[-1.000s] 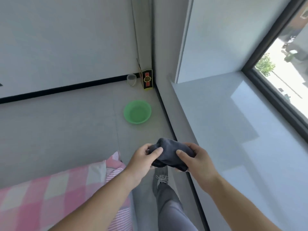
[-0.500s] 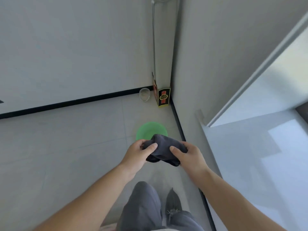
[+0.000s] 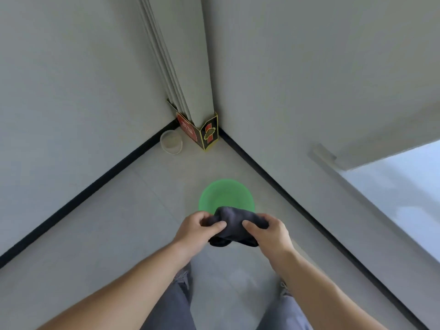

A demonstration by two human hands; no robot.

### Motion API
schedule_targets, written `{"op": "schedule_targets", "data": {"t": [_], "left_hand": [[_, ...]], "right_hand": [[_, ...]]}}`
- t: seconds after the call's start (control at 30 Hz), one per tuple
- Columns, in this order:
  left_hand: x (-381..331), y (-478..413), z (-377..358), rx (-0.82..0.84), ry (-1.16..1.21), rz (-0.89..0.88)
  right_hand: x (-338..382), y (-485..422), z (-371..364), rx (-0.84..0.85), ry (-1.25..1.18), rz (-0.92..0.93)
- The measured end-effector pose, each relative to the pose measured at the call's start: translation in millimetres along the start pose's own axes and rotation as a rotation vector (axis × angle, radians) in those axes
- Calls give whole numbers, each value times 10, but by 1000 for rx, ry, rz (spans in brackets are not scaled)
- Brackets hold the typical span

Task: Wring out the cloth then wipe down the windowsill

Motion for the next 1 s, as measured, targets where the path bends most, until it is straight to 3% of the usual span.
{"op": "schedule_targets", "data": {"t": [0.27,0.47,0.6,0.77,1.0], "left_hand": [[1297,-1900,-401,98,-226,25],[2428,-3282,-1272,138,-307,7],[2792,-4004,-1830,111,-364,-87],[3053,-4431,-2241,85,-460,-202],[2969,-4296,-2042,63,-462,-194]], "right_hand": [[-1125,-1255,-1584,-95,-28,-223],[-2248,-2594,-2436,-153,47,-236],[-2785,-3386,-2782,-253,108,-187],[-3140,-3928,-3020,-297,208,-103],[-3096,-3817,-2898,-243,424,4]]}}
Point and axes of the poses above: each hand's wrist, its own y-axis away from the middle knuckle, its own z-axis out of the back of the hand, x = y × z, the point moved 1 cm from there along -y, towards the middle knuckle, and after that the axes turned 14 degrees about -x, right-handed, at the moved point
